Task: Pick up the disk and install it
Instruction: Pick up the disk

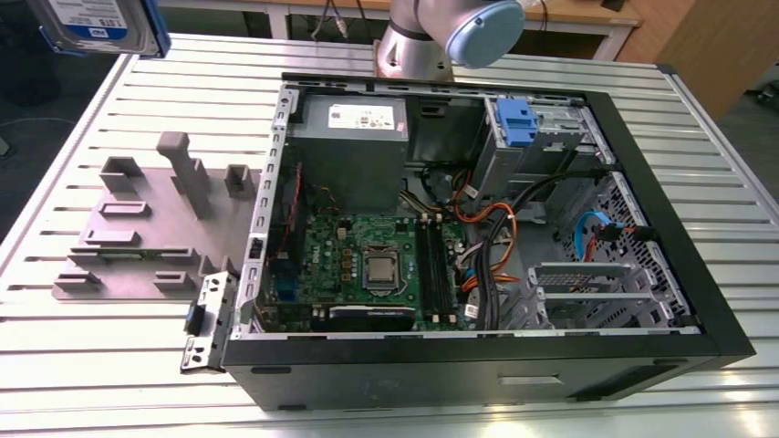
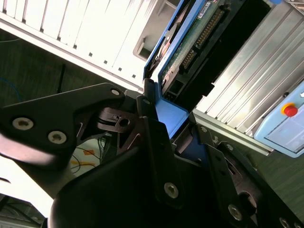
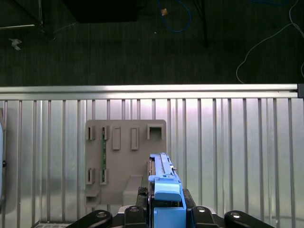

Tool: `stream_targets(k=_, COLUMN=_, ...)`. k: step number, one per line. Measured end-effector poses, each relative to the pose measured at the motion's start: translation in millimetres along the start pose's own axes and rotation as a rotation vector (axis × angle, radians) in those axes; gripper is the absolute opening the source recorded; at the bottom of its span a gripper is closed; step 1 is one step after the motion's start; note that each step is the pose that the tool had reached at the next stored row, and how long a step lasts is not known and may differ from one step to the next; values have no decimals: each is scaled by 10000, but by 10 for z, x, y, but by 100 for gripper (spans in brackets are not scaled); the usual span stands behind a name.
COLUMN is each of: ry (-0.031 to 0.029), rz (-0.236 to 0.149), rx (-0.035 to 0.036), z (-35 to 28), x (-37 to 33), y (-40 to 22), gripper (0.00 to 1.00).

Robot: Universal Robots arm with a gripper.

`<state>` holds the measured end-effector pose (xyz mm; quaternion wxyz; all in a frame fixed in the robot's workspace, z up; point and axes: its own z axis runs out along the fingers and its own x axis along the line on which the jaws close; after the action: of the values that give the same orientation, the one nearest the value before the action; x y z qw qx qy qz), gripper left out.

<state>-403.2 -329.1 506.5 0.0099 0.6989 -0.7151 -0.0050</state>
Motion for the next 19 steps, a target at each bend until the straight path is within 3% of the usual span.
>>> stream_targets(k=19, ry=0, rz=0, rx=0, z=-2, x=-2, y=-77, gripper=36)
